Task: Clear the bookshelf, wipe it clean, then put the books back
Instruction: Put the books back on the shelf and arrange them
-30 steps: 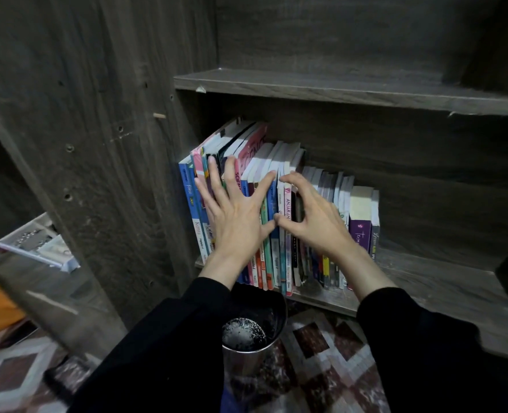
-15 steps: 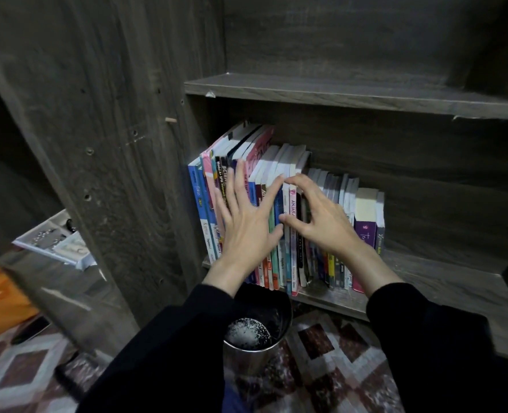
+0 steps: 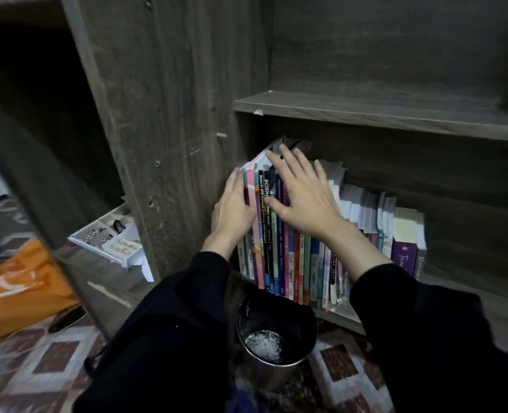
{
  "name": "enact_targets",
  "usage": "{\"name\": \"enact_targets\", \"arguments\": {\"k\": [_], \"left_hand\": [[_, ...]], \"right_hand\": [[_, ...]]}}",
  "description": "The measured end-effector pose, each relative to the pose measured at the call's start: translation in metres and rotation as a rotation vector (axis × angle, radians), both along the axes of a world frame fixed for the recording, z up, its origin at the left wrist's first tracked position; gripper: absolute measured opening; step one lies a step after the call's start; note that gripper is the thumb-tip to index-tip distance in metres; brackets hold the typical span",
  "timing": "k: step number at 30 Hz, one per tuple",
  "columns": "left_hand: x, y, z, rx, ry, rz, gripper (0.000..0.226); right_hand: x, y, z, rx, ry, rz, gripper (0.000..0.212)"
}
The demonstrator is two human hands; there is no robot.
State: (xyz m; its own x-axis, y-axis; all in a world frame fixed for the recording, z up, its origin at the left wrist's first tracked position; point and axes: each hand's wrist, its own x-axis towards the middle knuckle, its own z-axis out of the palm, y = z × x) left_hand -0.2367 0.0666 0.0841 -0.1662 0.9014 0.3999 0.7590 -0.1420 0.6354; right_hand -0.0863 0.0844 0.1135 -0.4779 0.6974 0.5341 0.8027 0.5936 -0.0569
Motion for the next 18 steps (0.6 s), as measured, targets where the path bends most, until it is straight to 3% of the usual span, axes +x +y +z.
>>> {"name": "enact_targets", "arguments": {"k": [4, 18], "left_hand": [[-0.004, 0.002, -0.008, -0.017, 0.074, 0.013, 0.068], [0.002, -0.06, -0.036, 0.064, 0.164, 0.207, 0.075]], "right_hand": [[0.0, 0.009, -0.005, -0.104, -0.027, -0.009, 0.075], [-0.001, 0.009, -0.007, -0.129, 0.01, 0.005, 0.077]]}}
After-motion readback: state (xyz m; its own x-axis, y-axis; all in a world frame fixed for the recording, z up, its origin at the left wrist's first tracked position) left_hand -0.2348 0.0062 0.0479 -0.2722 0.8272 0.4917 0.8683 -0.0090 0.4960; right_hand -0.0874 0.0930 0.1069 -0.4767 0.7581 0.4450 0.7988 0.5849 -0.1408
